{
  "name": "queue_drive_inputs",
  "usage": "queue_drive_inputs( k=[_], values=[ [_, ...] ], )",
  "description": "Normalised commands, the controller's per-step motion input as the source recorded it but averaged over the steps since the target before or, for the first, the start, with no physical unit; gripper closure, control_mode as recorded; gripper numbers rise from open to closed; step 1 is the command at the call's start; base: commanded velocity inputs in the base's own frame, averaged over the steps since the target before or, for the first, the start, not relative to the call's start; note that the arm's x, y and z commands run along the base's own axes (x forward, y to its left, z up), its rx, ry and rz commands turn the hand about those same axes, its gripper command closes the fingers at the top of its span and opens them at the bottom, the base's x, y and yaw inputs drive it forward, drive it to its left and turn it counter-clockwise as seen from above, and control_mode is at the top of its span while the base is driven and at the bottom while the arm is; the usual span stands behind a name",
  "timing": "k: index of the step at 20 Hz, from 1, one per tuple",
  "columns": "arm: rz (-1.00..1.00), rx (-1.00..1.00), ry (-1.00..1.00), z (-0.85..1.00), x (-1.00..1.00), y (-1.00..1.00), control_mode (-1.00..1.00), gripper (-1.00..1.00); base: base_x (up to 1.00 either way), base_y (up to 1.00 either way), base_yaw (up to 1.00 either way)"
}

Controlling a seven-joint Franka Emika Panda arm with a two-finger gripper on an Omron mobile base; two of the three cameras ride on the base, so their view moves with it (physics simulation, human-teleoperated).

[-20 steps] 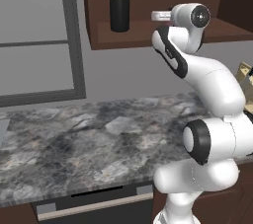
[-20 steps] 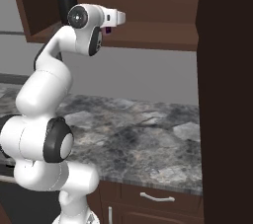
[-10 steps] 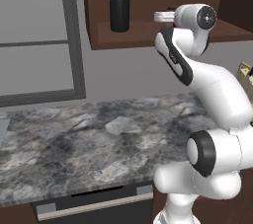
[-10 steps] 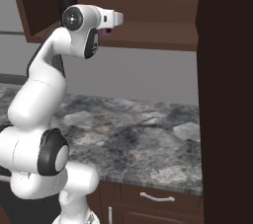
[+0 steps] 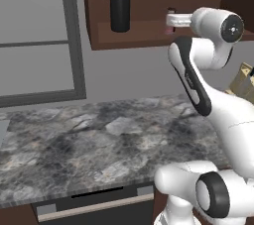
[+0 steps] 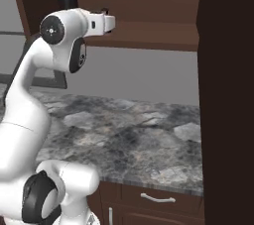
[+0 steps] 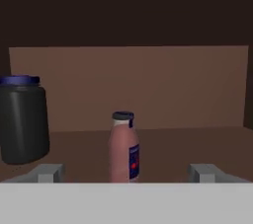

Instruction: Sort all alcoholic drinks to one cabinet, and non-alcoholic drinks to the other.

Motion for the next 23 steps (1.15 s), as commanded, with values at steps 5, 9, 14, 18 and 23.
queue_drive_inputs(
  k=[5, 9, 14, 18, 23],
  values=[
    [0.0, 0.0, 0.04, 0.27, -1.0, 0.0, -1.0, -1.0, 0.0, 0.0, 0.0],
    [0.0, 0.0, 0.17, 0.14, -1.0, 0.0, -1.0, -1.0, 0.0, 0.0, 0.0],
    [0.0, 0.0, 0.21, 0.0, -1.0, 0.0, -1.0, -1.0, 0.0, 0.0, 0.0],
    [0.0, 0.0, 0.25, 0.0, -1.0, 0.0, -1.0, -1.0, 0.0, 0.0, 0.0],
    [0.0, 0.0, 0.35, -0.17, -1.0, 0.0, -1.0, -1.0, 0.0, 0.0, 0.0]
  ],
)
